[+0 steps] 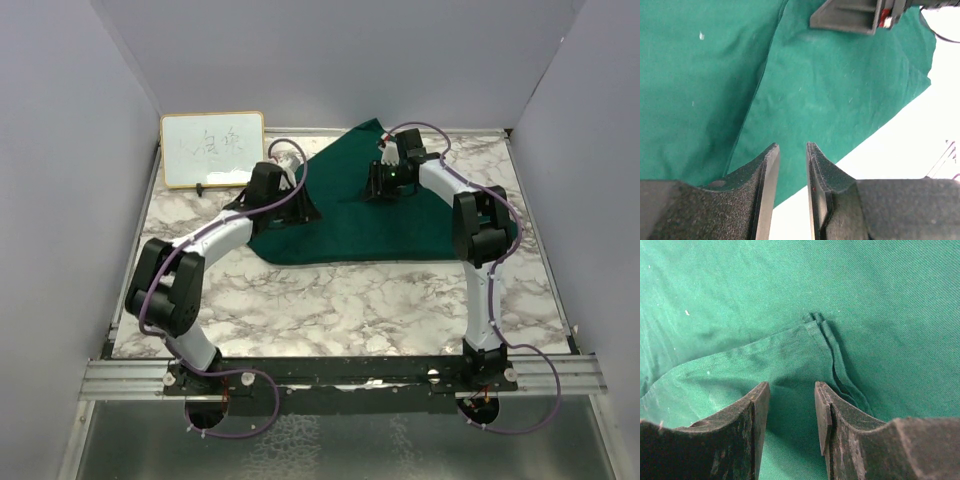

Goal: Prepare the surgical pack
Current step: Pack the surgical kit at the center of the board.

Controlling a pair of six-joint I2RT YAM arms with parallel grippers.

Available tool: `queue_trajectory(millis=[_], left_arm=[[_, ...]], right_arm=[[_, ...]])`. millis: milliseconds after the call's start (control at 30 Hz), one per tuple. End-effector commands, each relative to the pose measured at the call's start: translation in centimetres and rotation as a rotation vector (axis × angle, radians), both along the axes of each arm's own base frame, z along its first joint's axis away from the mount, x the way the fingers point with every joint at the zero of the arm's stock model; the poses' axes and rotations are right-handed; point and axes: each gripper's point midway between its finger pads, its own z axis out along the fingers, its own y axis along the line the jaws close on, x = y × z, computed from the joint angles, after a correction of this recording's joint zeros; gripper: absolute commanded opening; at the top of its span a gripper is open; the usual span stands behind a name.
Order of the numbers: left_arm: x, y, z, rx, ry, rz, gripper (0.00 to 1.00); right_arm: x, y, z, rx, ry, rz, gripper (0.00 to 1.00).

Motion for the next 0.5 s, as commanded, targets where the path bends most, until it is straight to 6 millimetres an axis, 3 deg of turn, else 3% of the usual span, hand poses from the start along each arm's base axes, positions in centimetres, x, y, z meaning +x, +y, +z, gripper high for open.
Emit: queue_trajectory(millis=[0,100,300,467], left_arm=[[-2.8,0.9,-0.3,-0.060,0.034,0.028,0.30],[-4.4,1.0,-1.4,-0.107,0.068,0.039,0.25],[-4.0,1.6,-4.3,-0.115,0.109,0.090,0.19],[-4.9,1.6,-7.5,-0.106,0.177,0.093,0.17]], right_arm=[[0.5,0.7,0.5,0.026,-0.019,0.021,0.43],[0.5,0.6,0.3,0.019,-0.017,0.019,0.43],[0.3,0.6,0.1,0.018,-0.013,0.022,0.43],[0.2,0.7,-0.1,0.023,-0.006,0.022,0.43]])
